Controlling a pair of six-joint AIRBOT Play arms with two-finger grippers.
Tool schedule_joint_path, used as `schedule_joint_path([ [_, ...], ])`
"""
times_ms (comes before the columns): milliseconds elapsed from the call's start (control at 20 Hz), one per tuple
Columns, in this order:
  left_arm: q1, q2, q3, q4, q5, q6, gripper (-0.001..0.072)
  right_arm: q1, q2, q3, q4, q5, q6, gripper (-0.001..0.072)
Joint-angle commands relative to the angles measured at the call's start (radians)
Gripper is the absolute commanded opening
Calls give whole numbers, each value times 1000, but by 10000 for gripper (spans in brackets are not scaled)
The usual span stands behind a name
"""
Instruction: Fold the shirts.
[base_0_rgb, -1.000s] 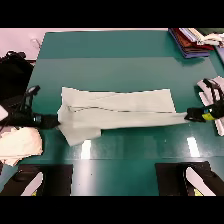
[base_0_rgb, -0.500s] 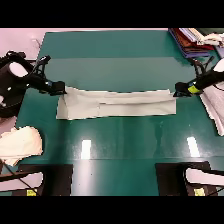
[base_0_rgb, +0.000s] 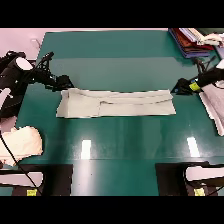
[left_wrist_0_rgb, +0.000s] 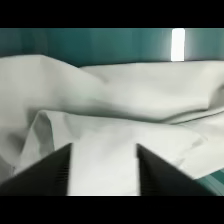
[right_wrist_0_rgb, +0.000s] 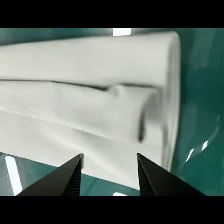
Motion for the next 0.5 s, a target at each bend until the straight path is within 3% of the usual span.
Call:
schedule_joint_path([
  [0, -8, -4, 2, -37, -45, -3, 37, -128, -7, -120, 55, 11, -51, 488],
  [150, -85, -7, 1, -44, -19, -3, 28, -214, -70, -191, 175, -2, -100, 511],
  [350, -240, -7, 1, -46, 108, -35, 28, -189, -163, -198, 286, -16, -135, 507],
  [400, -281, -8, 2, -46, 153, -62, 28, -161, -172, -198, 297, -37, -143, 498],
  [450, -316, -10, 2, -46, 197, -83, 28, -130, -178, -198, 310, -64, -154, 439],
])
